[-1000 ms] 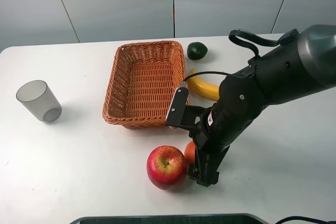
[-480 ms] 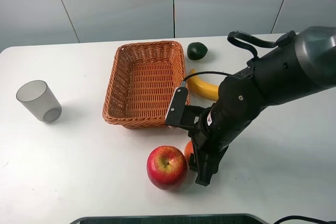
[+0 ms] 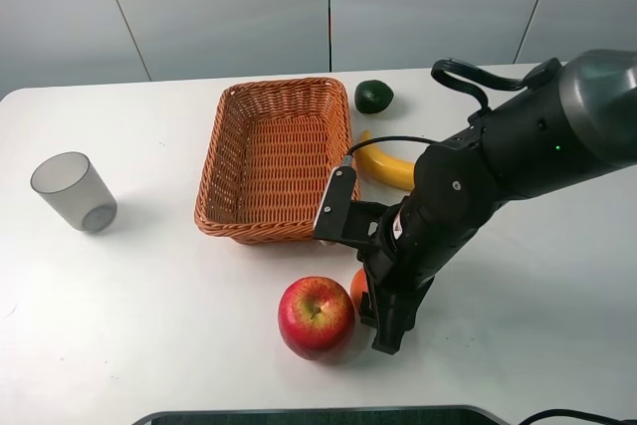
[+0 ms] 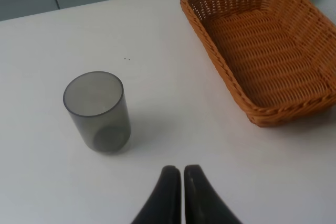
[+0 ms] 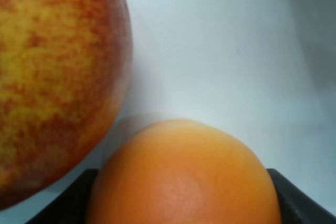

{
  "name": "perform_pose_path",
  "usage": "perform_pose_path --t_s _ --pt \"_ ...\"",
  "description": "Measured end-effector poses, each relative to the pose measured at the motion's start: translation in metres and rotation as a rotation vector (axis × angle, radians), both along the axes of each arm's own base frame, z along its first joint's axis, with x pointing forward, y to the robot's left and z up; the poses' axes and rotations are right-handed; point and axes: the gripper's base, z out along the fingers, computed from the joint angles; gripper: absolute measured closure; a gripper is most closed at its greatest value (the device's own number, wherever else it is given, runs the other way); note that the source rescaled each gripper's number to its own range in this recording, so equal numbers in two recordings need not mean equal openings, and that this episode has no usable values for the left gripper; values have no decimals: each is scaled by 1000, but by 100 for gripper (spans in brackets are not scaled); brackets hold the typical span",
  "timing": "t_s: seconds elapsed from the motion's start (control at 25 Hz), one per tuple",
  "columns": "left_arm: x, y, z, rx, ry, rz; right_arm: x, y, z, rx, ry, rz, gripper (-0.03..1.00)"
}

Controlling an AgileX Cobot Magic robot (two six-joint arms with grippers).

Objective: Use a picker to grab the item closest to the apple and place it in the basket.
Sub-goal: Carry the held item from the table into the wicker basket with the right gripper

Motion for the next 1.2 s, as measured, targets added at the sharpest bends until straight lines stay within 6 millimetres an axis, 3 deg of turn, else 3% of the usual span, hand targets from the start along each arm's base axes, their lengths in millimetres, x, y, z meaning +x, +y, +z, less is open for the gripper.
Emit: perform_pose_path --t_s 0.4,0.76,0.96,1.2 --pt "0 0 0 -2 0 1 1 2 9 7 10 -23 97" --pt "0 0 0 0 0 0 -8 -10 56 19 -3 -59 97" --pt "0 0 0 0 0 0 -13 -16 88 97 -30 -203 97" --pt "0 0 0 0 0 0 -2 -3 131 264 -83 -359 97"
